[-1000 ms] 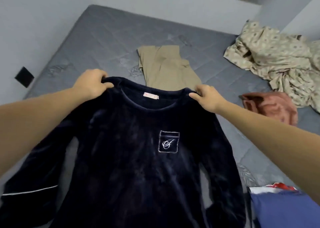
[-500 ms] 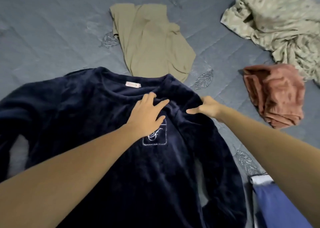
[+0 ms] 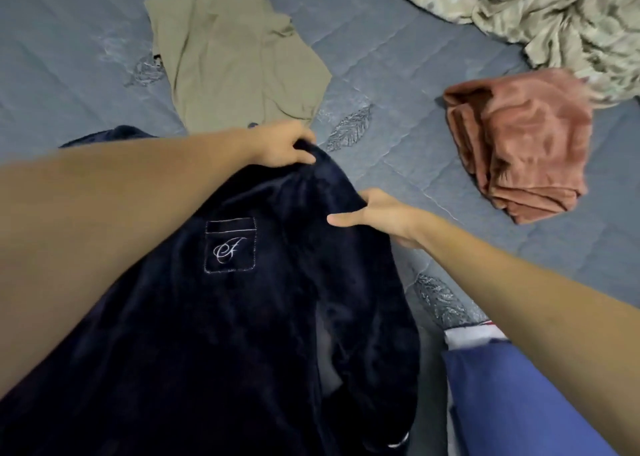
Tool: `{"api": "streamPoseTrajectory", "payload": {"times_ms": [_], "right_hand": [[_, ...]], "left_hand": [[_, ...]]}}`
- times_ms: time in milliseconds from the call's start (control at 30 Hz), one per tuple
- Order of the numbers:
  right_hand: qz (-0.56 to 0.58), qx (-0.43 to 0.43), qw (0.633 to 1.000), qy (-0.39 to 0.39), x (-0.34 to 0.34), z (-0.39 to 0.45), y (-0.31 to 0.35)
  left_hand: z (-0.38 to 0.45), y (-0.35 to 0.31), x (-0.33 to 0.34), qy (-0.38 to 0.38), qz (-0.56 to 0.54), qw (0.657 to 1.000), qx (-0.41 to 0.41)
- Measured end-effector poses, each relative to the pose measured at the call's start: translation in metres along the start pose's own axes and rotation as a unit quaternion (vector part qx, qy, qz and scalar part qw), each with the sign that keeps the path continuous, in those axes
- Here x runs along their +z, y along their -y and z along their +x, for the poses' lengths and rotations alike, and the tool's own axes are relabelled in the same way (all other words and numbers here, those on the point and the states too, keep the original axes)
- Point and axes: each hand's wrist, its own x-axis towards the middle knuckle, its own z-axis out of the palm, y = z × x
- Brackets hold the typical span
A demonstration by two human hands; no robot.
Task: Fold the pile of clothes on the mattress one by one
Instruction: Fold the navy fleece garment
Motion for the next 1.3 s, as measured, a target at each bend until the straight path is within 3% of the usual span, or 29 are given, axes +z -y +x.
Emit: {"api": "streamPoseTrajectory", "payload": {"times_ms": [133, 167, 233, 300, 367, 467, 600, 800, 1100, 1300], "right_hand": [[-0.109, 0.017, 0.994, 0.02, -0.013, -0.018, -0.025], [-0.104, 0.015, 0.995, 0.001, -0.019, -0.022, -0.029], [-0.061, 0.015, 0.997, -0.04, -0.031, -0.029, -0.037], [-0.024, 0.01, 0.999, -0.039, -0.042, -0.04, -0.039], [-0.008, 0.006, 1.0, -0.025, -0.051, -0.05, -0.043], [-0.004, 0.011, 1.0, -0.012, -0.066, -0.059, -0.054], [-0.022, 0.037, 0.999, 0.024, -0.094, -0.073, -0.064], [0.024, 0.038, 0.994, 0.098, -0.12, -0.102, -0.088], [-0.136, 0.053, 0.989, 0.029, -0.172, -0.127, -0.109], [-0.075, -0.019, 0.997, -0.012, -0.182, -0.144, -0.126]], "left_hand": [[0.003, -0.007, -0.004, -0.139, 0.14, 0.978, -0.062], [0.004, -0.015, -0.001, -0.141, 0.153, 0.976, -0.058], [0.004, -0.036, 0.009, -0.073, 0.107, 0.991, -0.033], [0.007, -0.057, 0.022, 0.02, 0.052, 0.998, -0.011], [0.018, -0.071, 0.032, 0.048, 0.065, 0.997, 0.005], [0.034, -0.085, 0.042, -0.02, 0.121, 0.992, 0.011], [0.046, -0.104, 0.059, -0.126, 0.2, 0.971, -0.039], [0.057, -0.113, 0.082, -0.124, 0.238, 0.958, -0.1], [0.062, -0.124, 0.096, -0.16, 0.23, 0.945, -0.166], [0.057, -0.13, 0.1, -0.174, 0.226, 0.945, -0.159]]}}
